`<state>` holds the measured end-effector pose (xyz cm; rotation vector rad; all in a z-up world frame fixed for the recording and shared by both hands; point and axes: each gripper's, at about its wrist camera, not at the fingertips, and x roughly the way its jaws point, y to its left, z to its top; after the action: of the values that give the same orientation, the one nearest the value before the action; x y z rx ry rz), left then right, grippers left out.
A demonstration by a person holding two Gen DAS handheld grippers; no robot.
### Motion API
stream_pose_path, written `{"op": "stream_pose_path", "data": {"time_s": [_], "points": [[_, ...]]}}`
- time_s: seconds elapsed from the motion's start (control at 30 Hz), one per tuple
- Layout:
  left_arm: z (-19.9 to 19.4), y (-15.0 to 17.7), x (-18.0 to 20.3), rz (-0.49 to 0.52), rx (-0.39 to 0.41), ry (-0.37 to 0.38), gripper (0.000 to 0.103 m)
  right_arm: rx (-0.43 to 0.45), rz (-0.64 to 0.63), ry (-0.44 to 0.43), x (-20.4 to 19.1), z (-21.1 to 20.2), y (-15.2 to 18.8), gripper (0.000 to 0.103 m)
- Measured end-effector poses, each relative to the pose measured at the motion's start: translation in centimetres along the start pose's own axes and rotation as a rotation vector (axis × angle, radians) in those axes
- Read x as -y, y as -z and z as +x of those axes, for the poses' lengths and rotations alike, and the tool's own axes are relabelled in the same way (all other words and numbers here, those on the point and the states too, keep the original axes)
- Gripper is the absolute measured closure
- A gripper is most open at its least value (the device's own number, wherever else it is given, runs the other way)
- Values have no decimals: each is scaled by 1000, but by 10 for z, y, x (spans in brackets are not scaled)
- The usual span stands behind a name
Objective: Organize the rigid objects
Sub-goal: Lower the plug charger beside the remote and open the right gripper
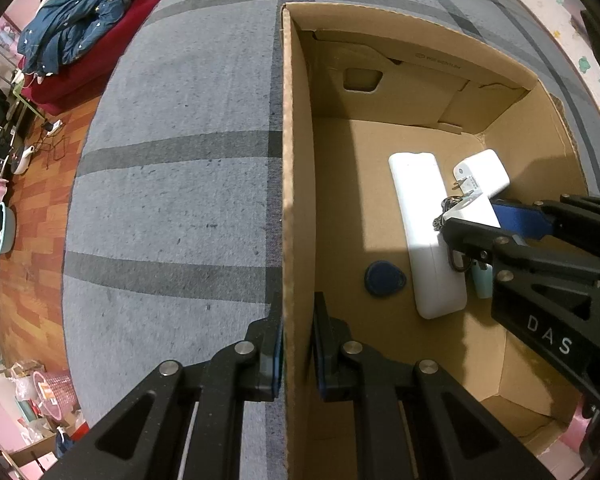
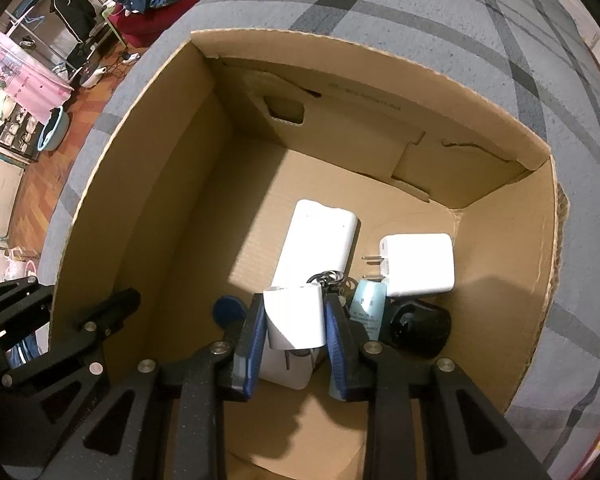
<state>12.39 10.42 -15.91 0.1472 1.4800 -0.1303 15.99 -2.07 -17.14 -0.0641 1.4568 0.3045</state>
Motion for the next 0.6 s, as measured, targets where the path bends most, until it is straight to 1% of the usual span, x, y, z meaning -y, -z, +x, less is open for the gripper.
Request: {"op": "stream_pose_path", "data": {"time_s": [0.13,0.2,0.23,0.27,0.3,0.43,0.53,0.6], "points": [[1,-1,0,3,0,1,90,5,2,4,1,-2,-1,70],[1,0,-1,4,0,4,90,6,3,7,2,0,0,63],[1,0,-1,4,-1,4,90,9,3,10,2,-1,0,60],[1,-1,-1,5,0,4,90,14,4,13,3,-2,0,55],[1,-1,-1,7,-1,4,90,18,3,16,1,-2,0,52],[1,-1,-1,8,0,4,90,26,7,26,0,-5,-3,46],[1,-1,-1,9,0,5,90,37,6,44,0,-8,-4,38],[0,-1,0,10,1,4,90,42,11,47,0,-9,-5,29]]}}
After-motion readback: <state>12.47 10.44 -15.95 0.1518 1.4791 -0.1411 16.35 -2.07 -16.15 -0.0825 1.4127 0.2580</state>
